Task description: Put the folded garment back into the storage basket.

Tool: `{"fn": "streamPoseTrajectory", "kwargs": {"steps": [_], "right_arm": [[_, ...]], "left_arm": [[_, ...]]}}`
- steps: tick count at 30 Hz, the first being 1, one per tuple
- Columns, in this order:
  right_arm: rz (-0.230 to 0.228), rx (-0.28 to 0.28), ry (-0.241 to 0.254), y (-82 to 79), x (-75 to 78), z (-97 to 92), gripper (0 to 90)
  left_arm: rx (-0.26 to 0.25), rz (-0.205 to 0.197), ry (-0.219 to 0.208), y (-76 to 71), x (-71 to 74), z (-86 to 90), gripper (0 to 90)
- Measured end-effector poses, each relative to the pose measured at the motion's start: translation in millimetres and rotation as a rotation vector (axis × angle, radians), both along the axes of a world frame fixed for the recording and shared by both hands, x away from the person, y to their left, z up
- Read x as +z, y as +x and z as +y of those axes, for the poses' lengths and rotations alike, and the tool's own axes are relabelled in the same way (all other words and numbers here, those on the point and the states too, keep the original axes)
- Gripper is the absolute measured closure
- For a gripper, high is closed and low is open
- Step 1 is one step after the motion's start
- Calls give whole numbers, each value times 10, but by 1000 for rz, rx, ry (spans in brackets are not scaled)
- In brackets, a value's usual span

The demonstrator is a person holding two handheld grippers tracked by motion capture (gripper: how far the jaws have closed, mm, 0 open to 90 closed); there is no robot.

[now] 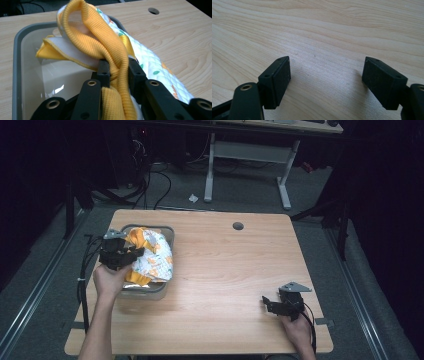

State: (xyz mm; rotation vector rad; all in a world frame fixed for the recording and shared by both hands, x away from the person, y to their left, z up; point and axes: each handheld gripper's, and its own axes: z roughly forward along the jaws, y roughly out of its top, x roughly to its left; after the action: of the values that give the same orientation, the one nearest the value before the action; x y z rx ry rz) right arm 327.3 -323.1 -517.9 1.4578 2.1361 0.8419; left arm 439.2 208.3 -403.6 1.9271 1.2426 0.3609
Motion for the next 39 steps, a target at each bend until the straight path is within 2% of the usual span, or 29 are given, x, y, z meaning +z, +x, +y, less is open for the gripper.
{"fn": "streamPoseTrajectory", "kwargs": {"steps": [4,6,15,17,20,30,33,35,39], "right_arm": [[1,-1,1,-1,0,1,233],[0,0,0,0,0,0,233],[1,-1,1,-1,0,1,233],[0,0,0,0,0,0,233],[0,-1,1,-1,0,1,233],[0,-1,0,-1,0,1,233],[1,-1,1,-1,0,1,233],[1,-1,1,-1,0,1,233],[1,-1,0,-1,0,1,233]], "left_arm": [[17,14,30,31,-85,20,756],[20,24,66,53,-131,6,756],[16,50,145,129,-268,-62,754],[17,58,151,149,-296,-65,751],[22,80,137,182,-338,-52,746],[45,119,202,245,-458,-98,730],[66,123,207,242,-462,-98,684],[92,132,210,244,-463,-87,619],[137,104,204,215,-413,-49,483]]}}
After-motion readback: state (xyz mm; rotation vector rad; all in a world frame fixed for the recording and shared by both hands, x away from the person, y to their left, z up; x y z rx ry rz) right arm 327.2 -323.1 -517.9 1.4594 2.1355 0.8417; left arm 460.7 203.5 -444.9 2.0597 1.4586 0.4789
